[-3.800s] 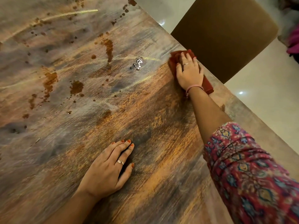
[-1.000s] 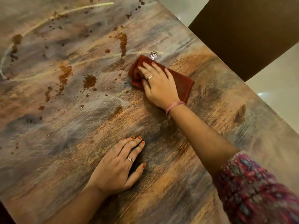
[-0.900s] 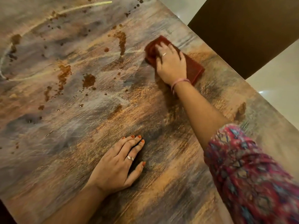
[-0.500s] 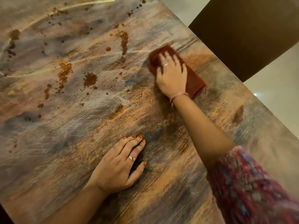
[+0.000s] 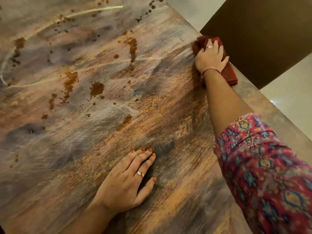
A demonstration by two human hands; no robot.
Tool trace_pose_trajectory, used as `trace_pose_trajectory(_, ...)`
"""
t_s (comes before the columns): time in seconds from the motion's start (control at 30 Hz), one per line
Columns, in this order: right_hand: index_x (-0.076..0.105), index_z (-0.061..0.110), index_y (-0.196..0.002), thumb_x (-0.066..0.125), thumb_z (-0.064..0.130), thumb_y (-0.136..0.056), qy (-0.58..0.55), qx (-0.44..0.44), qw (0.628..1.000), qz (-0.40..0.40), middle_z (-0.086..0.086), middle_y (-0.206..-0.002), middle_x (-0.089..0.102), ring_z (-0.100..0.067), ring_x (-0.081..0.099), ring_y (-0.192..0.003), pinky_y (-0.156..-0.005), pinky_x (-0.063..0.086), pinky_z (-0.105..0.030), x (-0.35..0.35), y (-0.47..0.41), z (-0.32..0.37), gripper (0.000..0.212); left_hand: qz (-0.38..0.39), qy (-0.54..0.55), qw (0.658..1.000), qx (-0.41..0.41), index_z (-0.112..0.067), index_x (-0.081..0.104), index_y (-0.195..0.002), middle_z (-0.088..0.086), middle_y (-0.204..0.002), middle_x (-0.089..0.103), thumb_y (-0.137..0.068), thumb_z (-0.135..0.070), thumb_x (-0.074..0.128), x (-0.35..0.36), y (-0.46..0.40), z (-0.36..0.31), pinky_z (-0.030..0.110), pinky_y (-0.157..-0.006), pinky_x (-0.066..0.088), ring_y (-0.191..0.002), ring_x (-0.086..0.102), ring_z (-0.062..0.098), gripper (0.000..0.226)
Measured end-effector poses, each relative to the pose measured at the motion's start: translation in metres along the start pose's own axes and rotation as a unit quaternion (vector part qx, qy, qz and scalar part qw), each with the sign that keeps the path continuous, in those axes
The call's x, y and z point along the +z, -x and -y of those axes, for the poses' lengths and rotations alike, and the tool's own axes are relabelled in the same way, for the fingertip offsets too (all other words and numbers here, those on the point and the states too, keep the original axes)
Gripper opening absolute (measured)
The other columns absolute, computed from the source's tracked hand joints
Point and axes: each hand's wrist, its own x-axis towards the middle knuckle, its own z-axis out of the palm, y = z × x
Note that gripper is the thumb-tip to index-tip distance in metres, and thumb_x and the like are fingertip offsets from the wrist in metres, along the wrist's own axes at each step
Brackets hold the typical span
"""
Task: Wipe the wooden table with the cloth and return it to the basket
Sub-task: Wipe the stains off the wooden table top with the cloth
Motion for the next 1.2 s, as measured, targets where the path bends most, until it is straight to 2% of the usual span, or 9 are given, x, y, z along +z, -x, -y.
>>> trace_pose_trajectory(0.1, 0.026, 0.023, -0.151, 0.031, 0.033, -0.099, 0.017, -0.049, 0.998, -0.033, 0.0, -0.16, 0.02, -0.023, 0.013, -0.148, -0.117, 0.009, -0.053, 0.012, 0.059, -0.006, 0.053, 0.002, -0.006, 1.0, 0.0, -0.011, 0.052, -0.137, 0.006, -0.139, 0.053, -0.096, -0.048, 0.036, 0.0, 0.0, -0.001, 0.036, -0.111, 0.028, -0.13, 0.046, 0.022, 0.057)
trace_pose_trajectory(0.23, 0.039, 0.021, -0.146, 0.035, 0.035, -0.095, 0.06, -0.198, 0.976, -0.063, -0.003, -0.153, 0.037, -0.025, 0.029, -0.142, -0.112, 0.022, -0.053, 0.032, 0.16, -0.004, 0.053, 0.004, -0.007, 1.0, 0.003, -0.01, 0.052, -0.136, 0.006, -0.138, 0.053, -0.096, -0.049, 0.037, 0.0, 0.0, -0.001, 0.036, -0.112, 0.027, -0.129, 0.046, 0.022, 0.058)
trace_pose_trajectory(0.37, 0.041, 0.025, -0.144, 0.036, 0.036, -0.095, 0.079, -0.192, 0.977, -0.05, 0.0, -0.151, 0.038, -0.023, 0.029, -0.141, -0.112, 0.023, -0.052, 0.03, 0.125, 0.013, 0.05, 0.007, -0.005, 1.0, 0.001, -0.01, 0.051, -0.137, 0.006, -0.139, 0.052, -0.096, -0.049, 0.036, 0.001, 0.001, -0.001, 0.038, -0.11, 0.029, -0.129, 0.047, 0.023, 0.058)
trace_pose_trajectory(0.57, 0.038, 0.031, -0.145, 0.034, 0.029, -0.097, -0.01, -0.086, 0.996, 0.012, 0.006, -0.157, 0.026, -0.018, 0.015, -0.146, -0.118, 0.008, -0.051, 0.01, 0.027, 0.039, 0.048, -0.001, -0.001, 1.0, 0.0, -0.011, 0.052, -0.136, 0.006, -0.138, 0.053, -0.096, -0.048, 0.037, 0.0, 0.0, -0.001, 0.037, -0.11, 0.03, -0.13, 0.045, 0.022, 0.057)
trace_pose_trajectory(0.77, 0.045, 0.023, -0.142, 0.039, 0.035, -0.093, 0.05, -0.233, 0.971, -0.029, -0.001, -0.15, 0.04, -0.024, 0.031, -0.141, -0.113, 0.022, -0.053, 0.025, 0.156, 0.007, 0.05, 0.005, -0.002, 1.0, -0.001, -0.01, 0.053, -0.135, 0.006, -0.138, 0.053, -0.095, -0.049, 0.038, 0.001, 0.001, -0.002, 0.037, -0.109, 0.031, -0.129, 0.047, 0.022, 0.058)
trace_pose_trajectory(0.87, 0.048, 0.019, -0.137, 0.037, 0.038, -0.095, 0.099, -0.26, 0.96, -0.027, -0.004, -0.145, 0.045, -0.028, 0.039, -0.134, -0.106, 0.031, -0.055, 0.019, 0.157, 0.007, 0.047, 0.004, 0.0, 1.0, -0.001, -0.01, 0.053, -0.135, 0.006, -0.138, 0.053, -0.095, -0.049, 0.039, 0.002, 0.001, -0.002, 0.037, -0.108, 0.031, -0.129, 0.048, 0.023, 0.058)
trace_pose_trajectory(0.97, 0.045, 0.019, -0.137, 0.033, 0.035, -0.098, 0.107, -0.237, 0.965, -0.021, -0.004, -0.145, 0.042, -0.028, 0.036, -0.135, -0.107, 0.031, -0.053, 0.013, 0.102, 0.025, 0.044, 0.01, -0.003, 1.0, -0.005, -0.011, 0.052, -0.136, 0.005, -0.138, 0.053, -0.095, -0.049, 0.038, 0.002, 0.001, -0.002, 0.038, -0.109, 0.031, -0.13, 0.046, 0.022, 0.058)
trace_pose_trajectory(1.1, 0.045, 0.02, -0.137, 0.03, 0.031, -0.099, 0.049, -0.128, 0.991, -0.012, -0.004, -0.148, 0.038, -0.028, 0.031, -0.138, -0.111, 0.024, -0.057, 0.0, 0.009, 0.039, 0.042, 0.001, -0.001, 1.0, -0.001, -0.011, 0.053, -0.136, 0.005, -0.137, 0.054, -0.095, -0.048, 0.04, 0.003, 0.001, 0.0, 0.036, -0.112, 0.029, -0.131, 0.043, 0.021, 0.057)
trace_pose_trajectory(1.2, 0.035, 0.026, -0.146, 0.028, 0.034, -0.1, 0.039, -0.064, 0.997, 0.02, 0.001, -0.157, 0.026, -0.026, 0.018, -0.145, -0.115, 0.013, -0.058, -0.006, -0.022, 0.031, 0.047, 0.003, -0.004, 1.0, 0.001, -0.011, 0.052, -0.136, 0.005, -0.137, 0.054, -0.095, -0.048, 0.039, 0.003, 0.0, 0.0, 0.036, -0.112, 0.027, -0.13, 0.045, 0.021, 0.057)
